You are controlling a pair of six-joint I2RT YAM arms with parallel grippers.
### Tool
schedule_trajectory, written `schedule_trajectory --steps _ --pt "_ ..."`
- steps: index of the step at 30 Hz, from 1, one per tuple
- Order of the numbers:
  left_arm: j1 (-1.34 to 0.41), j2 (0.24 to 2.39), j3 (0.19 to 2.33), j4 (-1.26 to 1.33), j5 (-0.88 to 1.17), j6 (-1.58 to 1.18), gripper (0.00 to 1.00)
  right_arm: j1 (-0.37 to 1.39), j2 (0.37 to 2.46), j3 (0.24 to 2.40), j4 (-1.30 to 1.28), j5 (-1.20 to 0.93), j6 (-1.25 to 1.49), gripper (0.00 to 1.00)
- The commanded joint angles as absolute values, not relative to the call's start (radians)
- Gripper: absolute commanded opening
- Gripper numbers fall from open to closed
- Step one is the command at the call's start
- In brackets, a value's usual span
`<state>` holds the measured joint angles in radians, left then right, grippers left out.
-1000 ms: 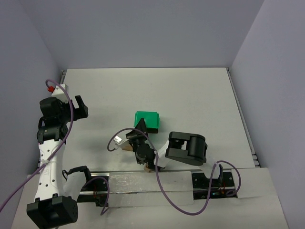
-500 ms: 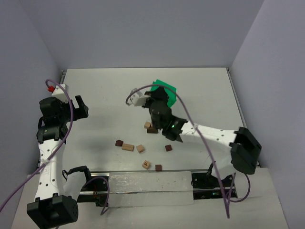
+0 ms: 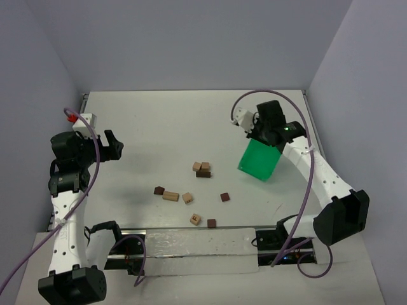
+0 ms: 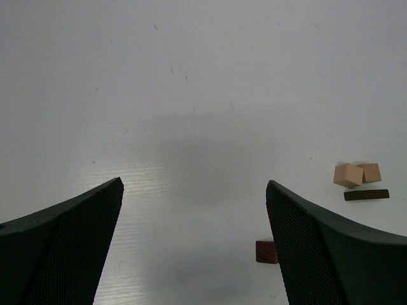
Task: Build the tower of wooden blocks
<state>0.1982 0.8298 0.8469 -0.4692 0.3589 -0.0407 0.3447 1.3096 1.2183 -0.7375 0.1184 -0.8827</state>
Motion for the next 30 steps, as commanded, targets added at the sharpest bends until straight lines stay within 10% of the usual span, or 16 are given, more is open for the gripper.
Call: schedule_trajectory --steps 1,15,30 --pt "0.206 0.81 0.849 -0.429 0.467 -0.012 0.99 0.172 1.243 1.209 -0.951 -0.07 -1.006 0.0" --pt "0.204 0.853 0.861 -0.432 0.497 -0.011 0.99 -0.538 1.422 1.133 -0.8 -0.245 -0.75 0.0" --pt "0.204 0.824 0.852 -0.434 0.511 0.03 0.99 -0.662 1.746 1.302 -0.839 -0.377 -0.789 0.03"
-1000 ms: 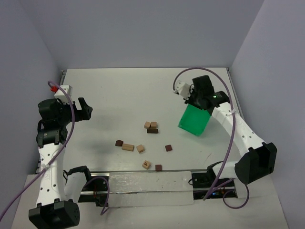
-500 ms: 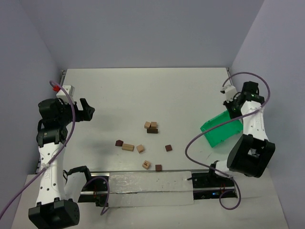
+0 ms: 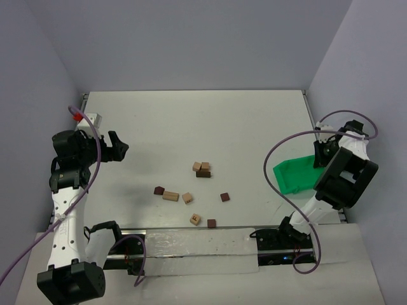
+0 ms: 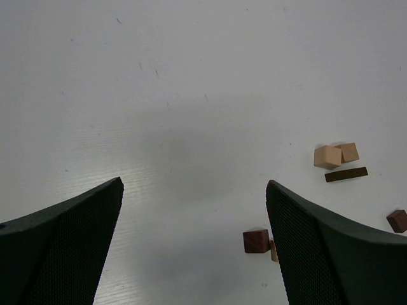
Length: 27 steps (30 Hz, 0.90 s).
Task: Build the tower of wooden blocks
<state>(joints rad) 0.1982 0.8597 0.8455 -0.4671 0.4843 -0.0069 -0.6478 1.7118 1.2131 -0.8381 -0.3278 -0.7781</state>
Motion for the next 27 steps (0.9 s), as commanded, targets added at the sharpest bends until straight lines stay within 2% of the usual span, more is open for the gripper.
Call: schedule_trajectory --steps 1,7,13,14,18,21,24,26,27 --pt "0.204 0.824 0.852 -0.434 0.51 0.03 0.99 -0.665 1.76 1.309 -0.838 -0.377 -0.787 0.03" --pt "0.204 0.834 0.856 -0.43 0.503 0.023 0.99 -0.672 1.799 1.338 -0.82 -0.348 -0.788 0.1" --pt "0.204 0.839 0.858 -0.425 0.5 0.017 0.99 -0.672 1.81 1.354 -0.808 -0.325 -0.768 0.23" --pt "0.204 0.843 0.859 -0.428 0.499 0.018 0.99 -0.672 1.81 1.353 -0.807 -0.319 -0.764 0.31" --pt "0.206 0.843 0.859 -0.424 0.501 0.018 0.99 -0.673 1.802 1.355 -0.811 -0.314 -0.752 0.53" --pt "0.204 0.844 0.86 -0.42 0.505 0.014 0.99 -0.672 1.777 1.355 -0.818 -0.318 -0.746 0.62" --pt "0.206 0.849 0.859 -0.418 0.512 0.01 0.99 -0.665 1.74 1.365 -0.839 -0.326 -0.743 0.66" --pt "0.204 0.851 0.859 -0.416 0.516 0.009 0.99 -0.654 1.703 1.369 -0.85 -0.333 -0.742 0.85" --pt "0.204 0.851 0.858 -0.414 0.518 0.008 0.99 -0.644 1.682 1.374 -0.854 -0.337 -0.741 0.9"
